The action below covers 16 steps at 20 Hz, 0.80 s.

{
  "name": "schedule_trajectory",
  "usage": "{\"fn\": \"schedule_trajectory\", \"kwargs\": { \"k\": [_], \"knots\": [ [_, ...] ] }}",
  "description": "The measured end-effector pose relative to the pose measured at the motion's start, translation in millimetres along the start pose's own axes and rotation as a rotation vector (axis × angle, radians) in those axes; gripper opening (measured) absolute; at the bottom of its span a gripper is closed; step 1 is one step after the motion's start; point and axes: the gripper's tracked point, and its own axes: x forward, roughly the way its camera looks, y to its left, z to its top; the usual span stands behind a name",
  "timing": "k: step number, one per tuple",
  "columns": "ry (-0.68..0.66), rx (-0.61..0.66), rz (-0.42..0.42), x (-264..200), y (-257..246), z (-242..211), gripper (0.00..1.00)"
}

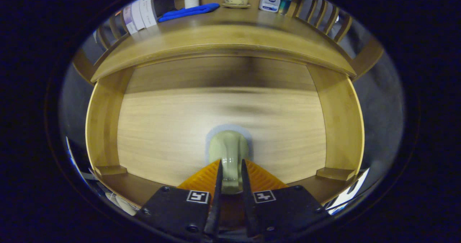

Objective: Pull open the drawer, take out the items inside it, and place them on the countertop above the cabinet.

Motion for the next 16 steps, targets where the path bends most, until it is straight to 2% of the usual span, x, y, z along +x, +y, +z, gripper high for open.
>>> {"fn": "schedule_trajectory", "kwargs": {
  "k": [2,7,13,16],
  "knots": [
    [0.009,-0.025,-0.001,5,-1,2,0.23],
    [0.003,-0.052,0.020,-7,8,12,0.20],
    [-0.077,-0.073,0.047,-85,5,51,0.19],
    [-0.139,-0.068,0.062,-137,0,87,0.19]
  ]
}}
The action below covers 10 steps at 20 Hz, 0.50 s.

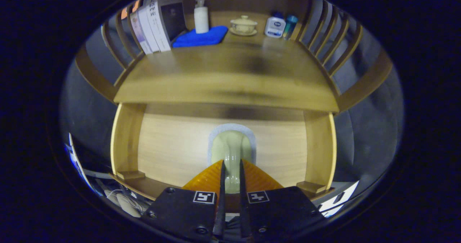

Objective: Pull open the drawer, take out the items inside it, and place them on the countertop above the cabinet.

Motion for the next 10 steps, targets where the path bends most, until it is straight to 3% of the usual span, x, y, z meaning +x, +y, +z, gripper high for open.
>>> {"fn": "schedule_trajectory", "kwargs": {
  "k": [4,10],
  "knots": [
    [-0.076,0.029,0.028,-22,1,54,0.19],
    [-0.087,0.023,0.021,-6,0,117,0.19]
  ]
}}
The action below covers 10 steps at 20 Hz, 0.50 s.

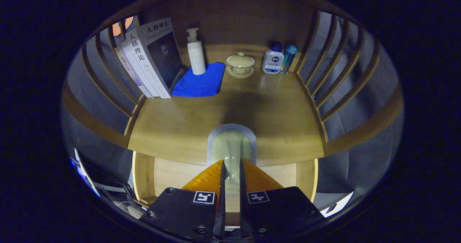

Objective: Pull open the drawer, take out the items inside it, and place them on the countertop above the cabinet.

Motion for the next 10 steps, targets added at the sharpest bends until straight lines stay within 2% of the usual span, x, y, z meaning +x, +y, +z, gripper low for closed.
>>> {"fn": "schedule_trajectory", "kwargs": {
  "k": [5,10],
  "knots": [
    [0.016,-0.004,-0.008,24,0,42,0.19],
    [0.074,-0.007,-0.015,50,0,48,0.19]
  ]
}}
